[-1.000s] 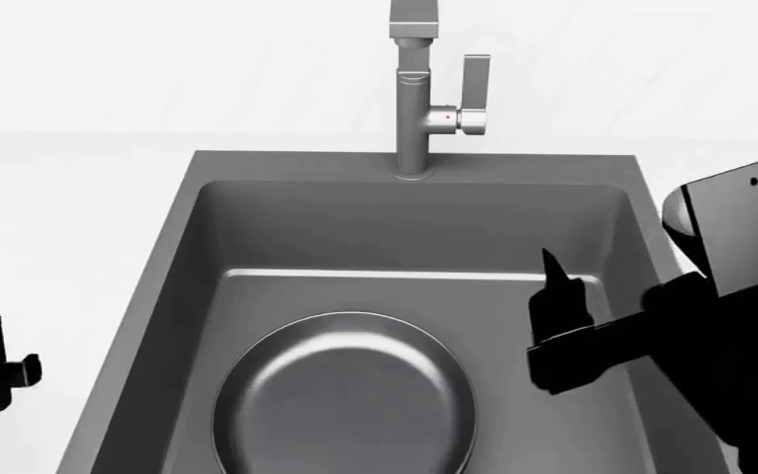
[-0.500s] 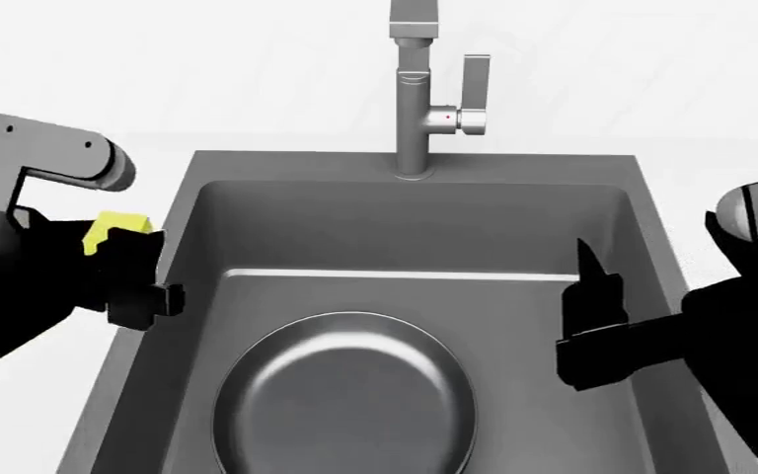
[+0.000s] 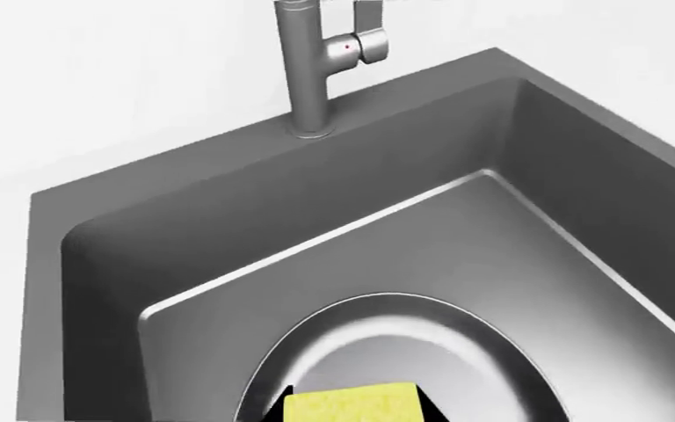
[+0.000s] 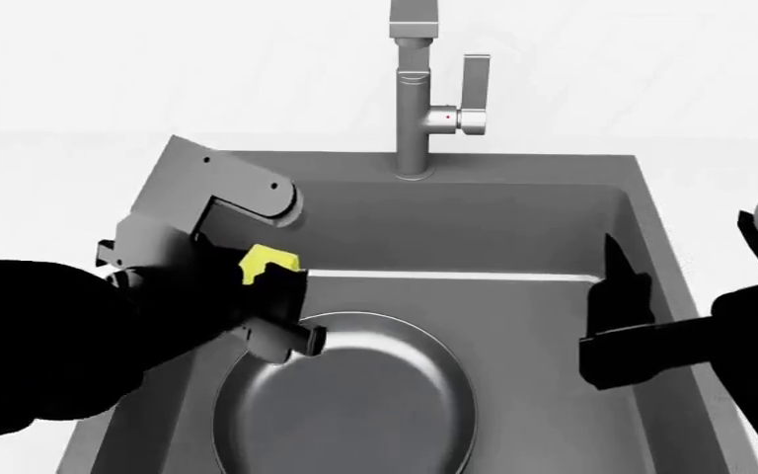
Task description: Pick the pan and sponge and place them into the sink. Then turn on the water.
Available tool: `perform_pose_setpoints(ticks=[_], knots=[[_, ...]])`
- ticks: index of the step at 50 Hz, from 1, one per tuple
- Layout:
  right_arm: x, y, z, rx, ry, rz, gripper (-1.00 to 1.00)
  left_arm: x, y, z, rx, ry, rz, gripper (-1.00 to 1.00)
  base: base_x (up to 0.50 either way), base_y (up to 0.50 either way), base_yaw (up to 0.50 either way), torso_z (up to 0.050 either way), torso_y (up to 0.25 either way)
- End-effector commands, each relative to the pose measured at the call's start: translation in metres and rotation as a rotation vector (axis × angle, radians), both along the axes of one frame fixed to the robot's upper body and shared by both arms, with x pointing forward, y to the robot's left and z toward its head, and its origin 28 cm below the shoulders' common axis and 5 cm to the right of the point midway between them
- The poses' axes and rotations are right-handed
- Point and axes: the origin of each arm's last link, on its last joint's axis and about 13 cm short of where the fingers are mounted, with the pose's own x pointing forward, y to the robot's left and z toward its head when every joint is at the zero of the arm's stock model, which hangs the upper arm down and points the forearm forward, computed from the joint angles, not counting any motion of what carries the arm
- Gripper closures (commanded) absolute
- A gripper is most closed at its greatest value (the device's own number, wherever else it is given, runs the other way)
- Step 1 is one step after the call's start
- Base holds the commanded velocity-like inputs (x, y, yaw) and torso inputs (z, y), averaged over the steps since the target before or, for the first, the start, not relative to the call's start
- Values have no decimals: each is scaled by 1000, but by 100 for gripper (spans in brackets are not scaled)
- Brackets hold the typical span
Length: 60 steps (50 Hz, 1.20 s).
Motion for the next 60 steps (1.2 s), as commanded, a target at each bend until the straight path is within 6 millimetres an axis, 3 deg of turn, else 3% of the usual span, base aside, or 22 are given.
perform_pose_setpoints(ticks=[1,22,35,36,50,60], knots=[[-3,-1,-3,10,-5,-2,-100,7,-31,-19,1,37,-84,100,0,0,0,0,0],[-8,-3,-9,14,4,-9,-100,18,-48,-54,34,111,-107,100,0,0,0,0,0],[-9,-3,-11,20,10,-6,-100,21,-51,-57,37,142,-110,100,0,0,0,0,0],[-10,-3,-10,21,8,-5,-100,21,-51,-57,37,143,-109,-100,0,0,0,0,0],[-10,-3,-10,24,17,2,-100,21,-51,-55,42,146,-108,-100,0,0,0,0,0],[-7,-1,-8,19,0,-1,-100,12,-39,-2,-44,23,-83,-100,0,0,0,0,0]])
